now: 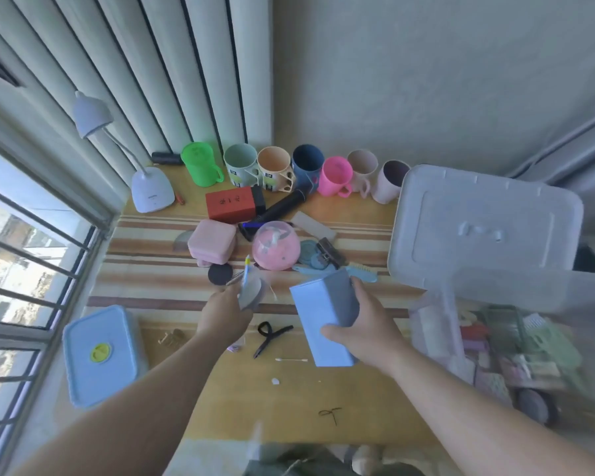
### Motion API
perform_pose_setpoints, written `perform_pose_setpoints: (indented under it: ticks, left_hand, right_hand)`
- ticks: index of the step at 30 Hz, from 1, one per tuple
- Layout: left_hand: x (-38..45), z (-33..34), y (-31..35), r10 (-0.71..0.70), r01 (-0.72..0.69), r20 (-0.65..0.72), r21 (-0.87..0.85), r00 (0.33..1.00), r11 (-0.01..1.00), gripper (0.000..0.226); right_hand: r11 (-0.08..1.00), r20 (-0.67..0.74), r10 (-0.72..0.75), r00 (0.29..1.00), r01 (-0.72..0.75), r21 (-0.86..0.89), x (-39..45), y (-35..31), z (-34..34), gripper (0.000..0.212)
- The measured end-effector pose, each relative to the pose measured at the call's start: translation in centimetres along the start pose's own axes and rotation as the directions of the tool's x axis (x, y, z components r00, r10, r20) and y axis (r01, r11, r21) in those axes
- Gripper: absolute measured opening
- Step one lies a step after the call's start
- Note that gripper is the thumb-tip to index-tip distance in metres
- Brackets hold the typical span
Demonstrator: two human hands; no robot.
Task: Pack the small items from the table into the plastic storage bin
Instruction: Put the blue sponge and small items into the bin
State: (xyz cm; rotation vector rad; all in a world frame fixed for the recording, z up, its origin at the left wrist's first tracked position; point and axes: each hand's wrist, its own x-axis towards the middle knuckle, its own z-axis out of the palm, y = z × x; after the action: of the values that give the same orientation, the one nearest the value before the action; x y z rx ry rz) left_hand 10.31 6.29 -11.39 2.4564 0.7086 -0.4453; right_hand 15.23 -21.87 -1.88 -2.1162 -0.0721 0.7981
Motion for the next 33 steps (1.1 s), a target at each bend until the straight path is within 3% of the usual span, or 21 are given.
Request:
perform_pose_setpoints:
  ticks: [4, 8, 11, 14, 19, 24, 29, 33]
  left_hand:
    - [-3.6, -2.6, 5.1, 0.091, -0.121, -0.122, -0.265, 0.988, 0.957, 0.013]
    - [-7.4, -5.5, 13.1, 0.209, -0.241, -0.124, -0.381, 0.970, 0.893, 0.031]
    - [-9.2, -5.7, 19.2, 0.299, -0.336, -0.153, -0.408, 0.942, 0.849, 0.032]
    - [-11.2, -3.5, 25.0, 0.366, -0.391, -0.145, -0.436, 0.919, 0.810, 0.036]
    - [-15.5, 3.5, 33.2, 0.443, -0.408, -0.017, -0.422, 0.896, 0.810, 0.051]
    - [-17.7, 11.4, 37.4, 0.411, -0.352, 0.121, -0.336, 0.904, 0.873, 0.067]
    - [-18.7, 15.9, 38.2, 0.304, -0.254, 0.186, -0.251, 0.934, 0.934, 0.084]
    - [-19.5, 16.7, 38.1, 0.268, -0.231, 0.164, -0.214, 0.949, 0.949, 0.085]
  right_hand:
    - [0.994, -0.044, -0.046, 0.998, 0.050, 0.096, -1.2, -1.0, -2.1, 0.071]
    - [0.975, -0.154, -0.132, 0.979, 0.157, 0.160, -3.4, -2.0, -6.9, 0.069]
    - [0.963, -0.259, -0.188, 0.947, 0.230, 0.140, -5.6, -1.4, -12.5, 0.072]
    - [0.963, -0.340, -0.202, 0.919, 0.250, 0.103, -8.2, 1.5, -18.6, 0.074]
    - [0.974, -0.409, -0.150, 0.900, 0.205, 0.095, -11.7, 10.3, -27.2, 0.064]
    - [0.978, -0.289, 0.070, 0.955, -0.009, 0.209, -10.8, 20.3, -28.3, 0.075]
    - [0.986, -0.133, 0.114, 0.984, -0.095, 0.139, -8.1, 24.9, -25.5, 0.104]
    - [0.994, -0.135, 0.103, 0.986, -0.107, -0.024, -7.0, 24.0, -25.0, 0.088]
